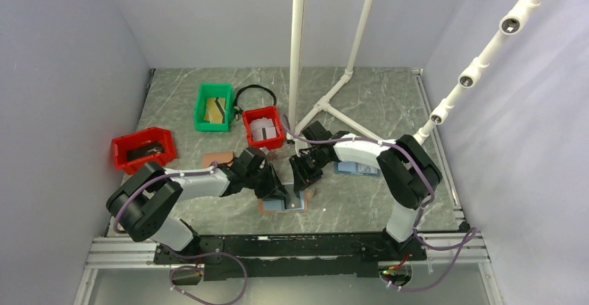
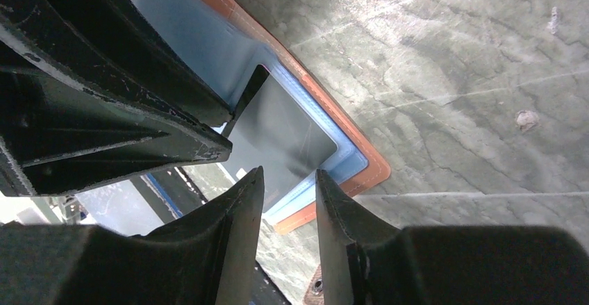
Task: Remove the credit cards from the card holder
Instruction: Remove the credit card from the card holder.
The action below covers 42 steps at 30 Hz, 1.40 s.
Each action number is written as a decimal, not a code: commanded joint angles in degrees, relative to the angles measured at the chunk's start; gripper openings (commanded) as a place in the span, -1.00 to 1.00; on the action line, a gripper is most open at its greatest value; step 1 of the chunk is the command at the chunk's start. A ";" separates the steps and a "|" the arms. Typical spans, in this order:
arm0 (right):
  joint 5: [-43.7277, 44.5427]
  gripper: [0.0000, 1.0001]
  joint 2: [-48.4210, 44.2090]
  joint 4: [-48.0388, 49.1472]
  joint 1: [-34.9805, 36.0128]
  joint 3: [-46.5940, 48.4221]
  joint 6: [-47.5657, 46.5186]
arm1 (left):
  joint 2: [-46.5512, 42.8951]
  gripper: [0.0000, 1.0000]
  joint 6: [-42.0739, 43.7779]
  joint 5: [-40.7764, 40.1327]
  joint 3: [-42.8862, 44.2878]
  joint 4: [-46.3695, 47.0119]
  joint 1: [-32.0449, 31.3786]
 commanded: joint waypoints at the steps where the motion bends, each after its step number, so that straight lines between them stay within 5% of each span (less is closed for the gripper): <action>1: -2.60 -0.27 1.37 0.42 -0.22 -0.67 0.96 | 0.13 -0.34 -0.27 1.22 -0.77 1.49 0.06; 18: -22.70 -0.65 8.25 8.29 -1.10 -1.54 10.48 | -0.81 -0.25 -5.47 1.72 -4.92 6.94 0.13; 26: -13.27 -0.68 6.86 3.60 -0.99 -1.10 4.81 | -6.27 -0.16 -17.78 -2.68 -11.71 9.21 0.87; 37: -10.58 -0.66 6.50 2.46 0.06 -0.83 3.91 | -3.77 -0.08 -20.63 -1.82 -8.46 3.24 0.98; 42: -15.13 -0.66 6.13 4.21 0.17 -1.59 5.75 | -6.08 -0.08 -21.98 -4.32 -14.34 15.63 0.93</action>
